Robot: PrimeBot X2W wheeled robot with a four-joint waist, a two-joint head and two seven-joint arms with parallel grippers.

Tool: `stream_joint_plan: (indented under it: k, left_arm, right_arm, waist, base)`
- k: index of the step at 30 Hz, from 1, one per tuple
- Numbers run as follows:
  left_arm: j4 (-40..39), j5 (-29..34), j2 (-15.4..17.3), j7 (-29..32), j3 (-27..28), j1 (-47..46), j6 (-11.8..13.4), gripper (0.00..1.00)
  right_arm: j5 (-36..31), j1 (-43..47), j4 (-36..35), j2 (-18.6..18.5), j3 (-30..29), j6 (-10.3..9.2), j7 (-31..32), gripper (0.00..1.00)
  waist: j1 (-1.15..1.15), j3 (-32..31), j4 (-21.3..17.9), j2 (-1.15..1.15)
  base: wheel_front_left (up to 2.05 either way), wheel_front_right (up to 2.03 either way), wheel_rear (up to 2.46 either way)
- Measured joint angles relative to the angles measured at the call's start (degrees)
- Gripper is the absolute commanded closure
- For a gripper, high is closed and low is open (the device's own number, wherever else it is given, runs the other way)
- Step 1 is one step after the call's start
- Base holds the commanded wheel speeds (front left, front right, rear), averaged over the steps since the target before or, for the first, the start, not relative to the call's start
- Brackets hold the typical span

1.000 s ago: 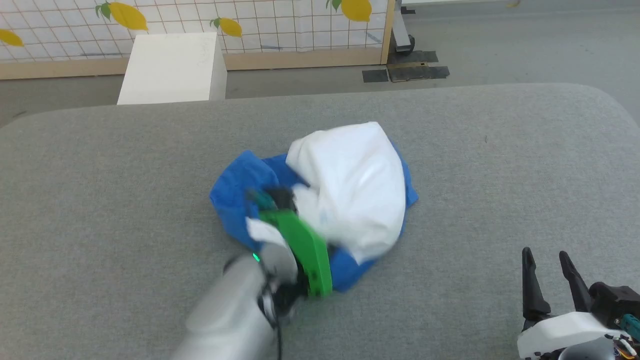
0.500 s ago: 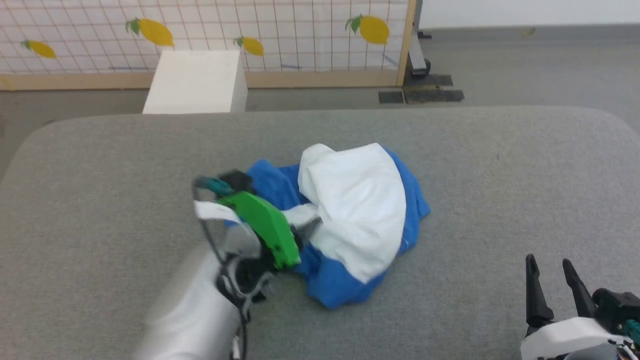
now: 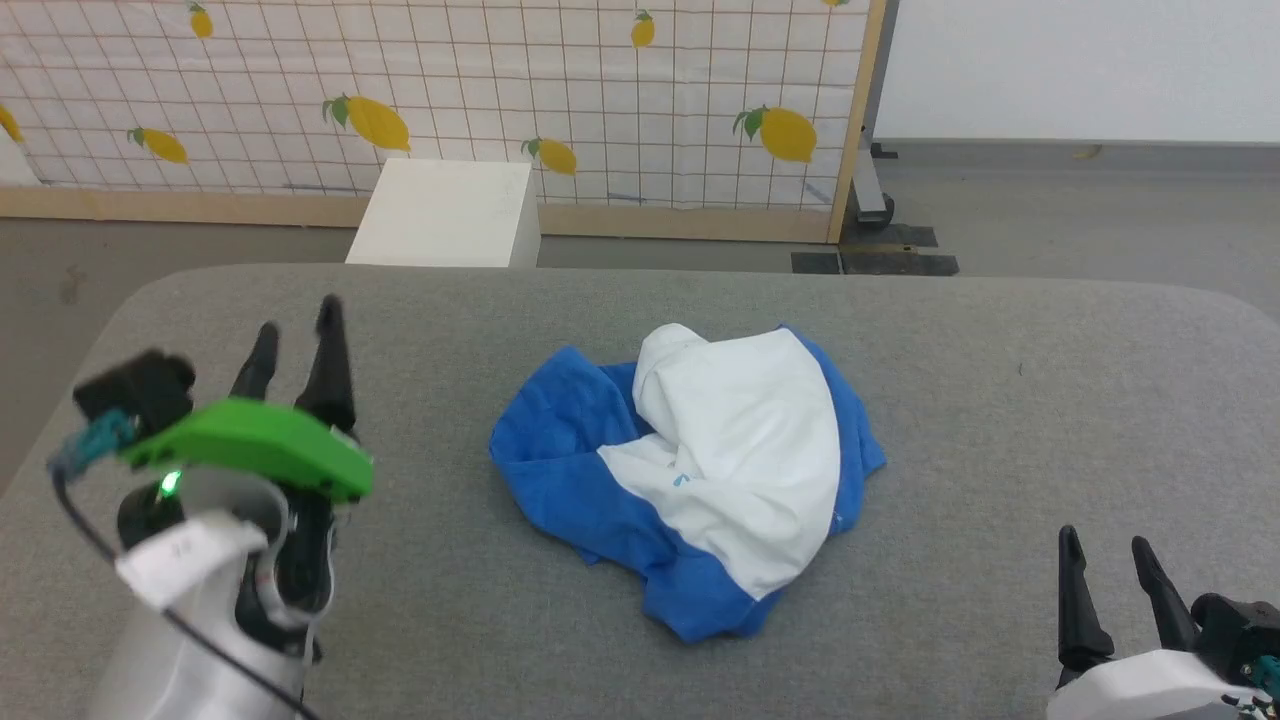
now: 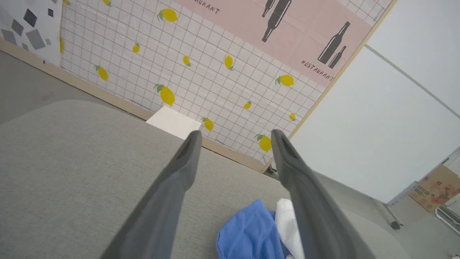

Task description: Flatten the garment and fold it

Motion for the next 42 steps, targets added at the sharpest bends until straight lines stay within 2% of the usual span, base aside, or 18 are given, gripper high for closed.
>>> stream_joint_plan:
  k: [4, 7, 11, 14, 18, 23, 28, 34, 42]
  left_arm:
    - [-1.6, 5.4, 0.8, -8.1, -0.2, 6.1, 1.2, 0.00]
    - [-3.7, 11.1, 1.3, -11.1, -0.5, 10.4, 1.8, 0.00]
    - [-5.9, 16.1, 0.9, -11.4, -1.5, 14.4, 1.6, 0.00]
    - [-7.6, 18.7, -0.2, -11.6, -1.2, 16.1, 1.1, 0.00]
    - [-8.7, 20.9, -2.6, -11.6, -0.6, 16.7, 0.6, 0.00]
    - [-8.7, 22.0, -4.7, -11.6, -0.3, 16.5, -0.9, 0.00]
    - [-8.1, 23.6, -6.9, -11.6, -0.2, 15.4, -2.7, 0.00]
    - [-6.8, 24.9, -8.9, -11.6, -0.7, 13.8, -4.9, 0.00]
    - [-6.4, 25.7, -11.0, -11.6, 0.5, 12.2, -6.5, 0.00]
  right_arm:
    - [0.0, 0.1, 0.1, 0.0, -0.2, 0.00, 0.0, 0.00]
    - [0.0, 0.2, 0.0, 0.0, -0.2, 0.00, 0.3, 0.00]
    - [0.3, 0.1, -0.3, 0.0, -0.1, 0.00, 2.3, 0.00]
    - [0.1, -1.2, -0.4, 0.0, 0.0, 0.00, 6.5, 0.00]
    - [-2.3, -7.7, -0.3, 0.0, 1.7, 0.00, 16.3, 0.00]
    - [-9.0, -18.0, 2.8, -0.1, 7.1, 0.00, 34.6, 0.00]
    - [-12.8, -25.8, 7.9, -0.9, 12.1, 0.01, 44.7, 0.00]
    - [-15.6, -30.3, 14.1, -2.1, 13.0, 0.01, 49.5, 0.00]
    - [-16.5, -31.9, 19.0, -2.3, 12.3, -0.01, 49.4, 0.00]
  waist:
    - [0.00, -0.8, 0.2, 0.00]
    - [0.00, -1.0, 0.3, 0.00]
    - [0.00, -0.6, 0.3, 0.00]
    - [0.00, 0.2, 0.4, 0.00]
    - [0.00, 1.8, 0.7, 0.00]
    - [0.00, 4.6, 1.7, 0.00]
    - [0.00, 7.2, 3.8, 0.00]
    - [0.00, 10.1, 6.7, 0.00]
    - [0.00, 14.0, 9.6, 0.00]
  base:
    - [0.00, 0.00, 0.00]
    - [0.00, 0.00, 0.00]
    - [0.00, 0.00, 0.00]
    - [0.00, 0.00, 0.00]
    - [0.00, 0.00, 0.00]
    - [0.00, 0.00, 0.00]
    - [0.00, 0.00, 0.00]
    - [0.00, 0.00, 0.00]
    - [0.00, 0.00, 0.00]
